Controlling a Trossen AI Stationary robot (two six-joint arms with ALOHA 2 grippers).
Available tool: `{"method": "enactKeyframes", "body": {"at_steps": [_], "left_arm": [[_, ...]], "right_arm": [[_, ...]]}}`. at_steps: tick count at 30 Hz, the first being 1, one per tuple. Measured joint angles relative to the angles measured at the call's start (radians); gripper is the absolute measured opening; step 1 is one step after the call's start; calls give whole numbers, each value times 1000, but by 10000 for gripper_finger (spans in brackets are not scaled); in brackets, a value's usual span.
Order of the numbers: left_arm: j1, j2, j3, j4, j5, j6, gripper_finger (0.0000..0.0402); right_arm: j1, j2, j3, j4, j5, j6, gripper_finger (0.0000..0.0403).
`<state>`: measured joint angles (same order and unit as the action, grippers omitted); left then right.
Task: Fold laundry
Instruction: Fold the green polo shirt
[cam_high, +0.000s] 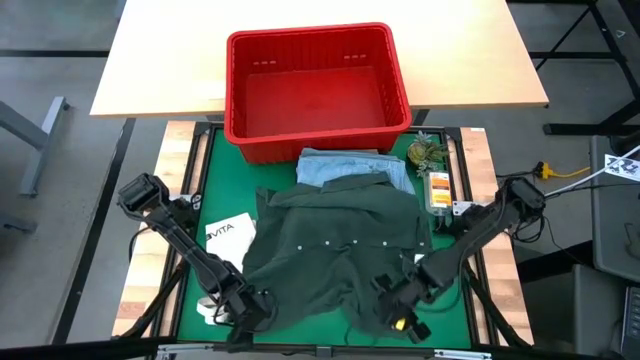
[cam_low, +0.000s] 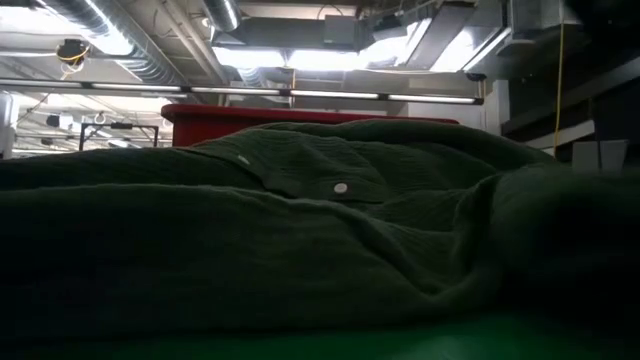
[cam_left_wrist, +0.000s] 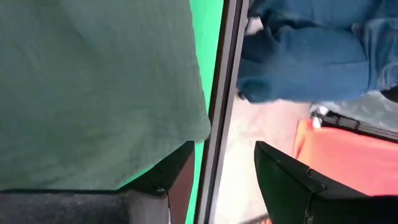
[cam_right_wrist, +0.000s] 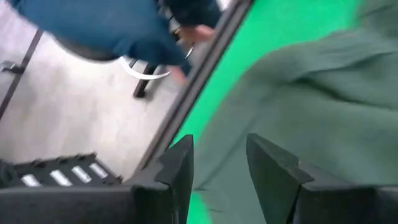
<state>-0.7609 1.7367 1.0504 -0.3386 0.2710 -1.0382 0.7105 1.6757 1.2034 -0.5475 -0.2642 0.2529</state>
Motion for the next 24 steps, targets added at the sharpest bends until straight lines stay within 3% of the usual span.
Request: {"method": "enactKeyframes", "body": {"at_steps": [3,9,16,24], "left_arm": [[-7,0,0,8,-74,-3,161],[-8,0,0,20,-274,-7,161],[-8,0,0,18,-467,1,153],[-43,89,0,17,-476,0,136]], "right_arm": [[43,43,0,6,2,5,147],[90,117,-1,4,180,104,147],[88,213,-1,6,193,167,147],[89,264,3,14,128,167,147]]}}
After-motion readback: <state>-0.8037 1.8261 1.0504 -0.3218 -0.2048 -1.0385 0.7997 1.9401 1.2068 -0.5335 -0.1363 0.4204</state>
